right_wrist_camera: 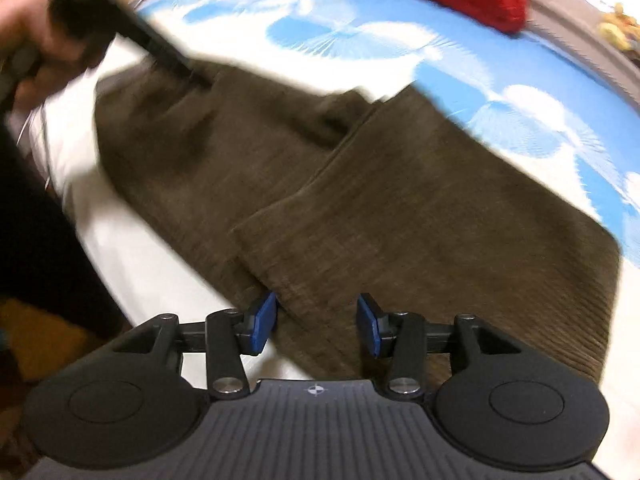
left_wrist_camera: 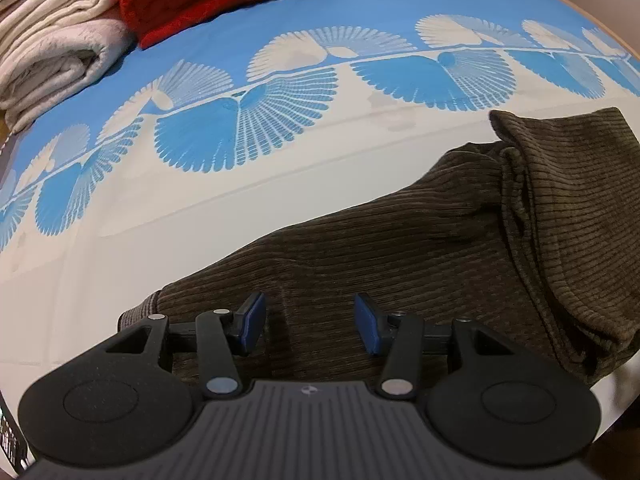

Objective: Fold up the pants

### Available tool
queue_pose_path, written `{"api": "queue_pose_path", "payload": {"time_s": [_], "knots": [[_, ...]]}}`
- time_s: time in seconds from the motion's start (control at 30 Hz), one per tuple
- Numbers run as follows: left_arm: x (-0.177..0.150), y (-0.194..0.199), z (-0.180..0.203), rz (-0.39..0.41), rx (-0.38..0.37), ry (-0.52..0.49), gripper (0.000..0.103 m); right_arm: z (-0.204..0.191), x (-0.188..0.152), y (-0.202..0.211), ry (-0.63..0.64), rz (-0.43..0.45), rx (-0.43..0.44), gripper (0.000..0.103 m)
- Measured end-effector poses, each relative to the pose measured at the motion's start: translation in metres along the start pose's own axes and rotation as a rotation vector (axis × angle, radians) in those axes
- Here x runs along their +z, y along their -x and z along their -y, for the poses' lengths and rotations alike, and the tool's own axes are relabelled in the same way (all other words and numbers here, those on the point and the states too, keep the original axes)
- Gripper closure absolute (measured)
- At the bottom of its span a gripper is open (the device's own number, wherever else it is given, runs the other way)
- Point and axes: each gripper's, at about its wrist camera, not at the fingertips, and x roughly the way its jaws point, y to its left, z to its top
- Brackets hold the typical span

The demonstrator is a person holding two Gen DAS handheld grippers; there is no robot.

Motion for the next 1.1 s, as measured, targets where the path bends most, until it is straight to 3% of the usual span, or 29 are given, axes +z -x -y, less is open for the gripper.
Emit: {"api": "queue_pose_path", "payload": {"time_s": [0.13,0.23,0.33,0.53,0.6,0.67,0.77,0.87,0.9,0.97,1.1], "knots": [[0.000,0.000,0.006,0.002,0.000,-0.012,0.048,0.017,-0.007,0.009,-0.068,0.027,-0.038,0.055],[-0.001,0.004,0.009,0.012,0.005,-0.014,0.048,0.011,-0.024,-0.005,0.053,-0.071,-0.109,0.051],[-0.005,0.013,0.011,0.037,0.006,-0.004,0.048,0.012,-0.029,0.001,0.043,-0.058,-0.112,0.050],[-0.013,0.054,0.018,0.113,-0.031,0.007,0.048,0.046,-0.019,0.062,-0.141,0.092,-0.160,0.048],[-0.017,0.069,0.026,0.124,-0.052,-0.006,0.047,0.059,-0.019,0.086,-0.202,0.151,-0.212,0.043],[-0.024,0.083,0.037,0.140,-0.108,-0.001,0.044,0.071,-0.030,0.100,-0.278,0.184,-0.266,0.031],[-0.036,0.091,0.060,0.155,-0.193,0.005,0.043,0.088,-0.060,0.092,-0.398,0.178,-0.324,0.030],[-0.048,0.078,0.080,0.128,-0.214,-0.018,0.043,0.105,-0.080,0.068,-0.526,0.073,-0.424,0.042],[-0.048,0.073,0.083,0.104,-0.204,-0.014,0.043,0.111,-0.082,0.070,-0.579,0.114,-0.432,0.041],[-0.045,0.067,0.083,0.094,-0.194,0.008,0.043,0.120,-0.086,0.071,-0.667,0.162,-0.435,0.040],[-0.040,0.052,0.078,0.047,-0.227,0.063,0.043,0.139,-0.101,0.063,-0.831,0.126,-0.360,0.038]]}}
